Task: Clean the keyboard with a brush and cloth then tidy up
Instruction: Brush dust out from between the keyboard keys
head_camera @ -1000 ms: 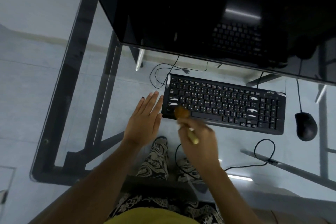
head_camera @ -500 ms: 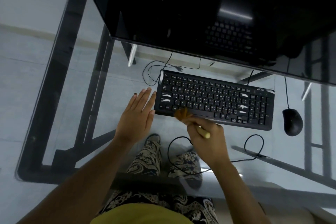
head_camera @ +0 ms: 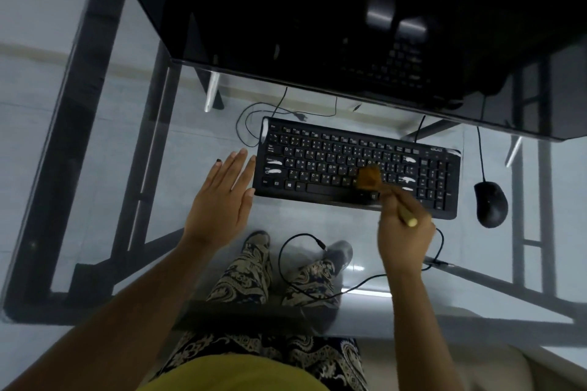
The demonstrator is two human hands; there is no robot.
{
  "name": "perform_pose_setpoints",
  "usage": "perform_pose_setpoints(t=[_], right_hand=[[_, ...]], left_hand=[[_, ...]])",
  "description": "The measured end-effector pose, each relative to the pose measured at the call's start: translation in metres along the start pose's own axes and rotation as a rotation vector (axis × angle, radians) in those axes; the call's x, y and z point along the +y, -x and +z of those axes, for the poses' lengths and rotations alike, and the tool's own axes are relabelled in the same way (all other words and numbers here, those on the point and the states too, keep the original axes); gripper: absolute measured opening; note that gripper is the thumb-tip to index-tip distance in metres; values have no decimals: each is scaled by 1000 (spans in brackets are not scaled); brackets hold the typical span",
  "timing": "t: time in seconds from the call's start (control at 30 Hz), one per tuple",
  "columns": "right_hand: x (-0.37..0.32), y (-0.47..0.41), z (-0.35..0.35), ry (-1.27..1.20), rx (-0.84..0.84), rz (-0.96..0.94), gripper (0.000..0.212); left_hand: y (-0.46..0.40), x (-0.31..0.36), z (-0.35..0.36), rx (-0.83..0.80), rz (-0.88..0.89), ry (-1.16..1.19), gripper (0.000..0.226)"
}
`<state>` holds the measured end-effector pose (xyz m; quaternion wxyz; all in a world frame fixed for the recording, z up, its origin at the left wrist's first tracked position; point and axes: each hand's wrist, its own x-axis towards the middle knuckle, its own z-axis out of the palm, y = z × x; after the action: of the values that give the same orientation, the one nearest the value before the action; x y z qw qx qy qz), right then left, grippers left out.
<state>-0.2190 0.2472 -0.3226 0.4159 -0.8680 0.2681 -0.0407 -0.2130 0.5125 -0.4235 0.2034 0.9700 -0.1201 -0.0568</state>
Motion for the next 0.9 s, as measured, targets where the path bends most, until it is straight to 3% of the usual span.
perform_pose_setpoints(t=[0.03, 0.13, 0.17, 0.3, 0.33, 0.43, 0.47, 0.57, 0.6, 0.7, 0.73, 0.77, 0.87, 0.9], right_hand=[[0, -3, -4, 17, -27, -1, 24], [-4, -9, -11, 113, -387, -8, 28], [-6, -11, -11, 112, -437, -23, 27], [-18, -23, 4, 54, -300, -240, 19], [-22, -27, 9, 85, -326, -265, 17], [-39, -44, 16, 130, -612, -95, 21], [-43, -46, 19, 110, -612, -97, 22], [-49, -47, 28, 79, -300, -328, 16], [-50, -48, 29, 113, -309, -353, 15], [-51, -54, 21, 195, -766, -78, 16], [-52, -55, 17, 165, -821, -23, 17], [-48, -57, 16, 117, -770, -32, 18], [-44, -54, 18, 82, -365, -336, 15], [-45, -55, 20, 99, -376, -372, 14]], left_hand=[[0, 0, 0, -2, 1, -3, 52], [0, 0, 0, -15, -4, -8, 53], [0, -1, 0, -14, -5, -9, 53], [0, -1, -1, -18, 0, -12, 53], [0, -1, -1, -18, 1, -13, 54], [0, 0, -1, -21, -3, -11, 54], [0, 0, -1, -17, -3, -9, 54], [0, 0, -1, -15, -2, -6, 53], [0, 0, -1, -14, -4, -7, 53], [0, 1, -1, -13, -8, 2, 53], [0, 1, -1, -10, -7, 2, 54], [0, 0, -1, -9, -5, 0, 53], [0, 0, -1, -3, -1, -6, 53], [0, 0, -1, -1, -2, -3, 53]])
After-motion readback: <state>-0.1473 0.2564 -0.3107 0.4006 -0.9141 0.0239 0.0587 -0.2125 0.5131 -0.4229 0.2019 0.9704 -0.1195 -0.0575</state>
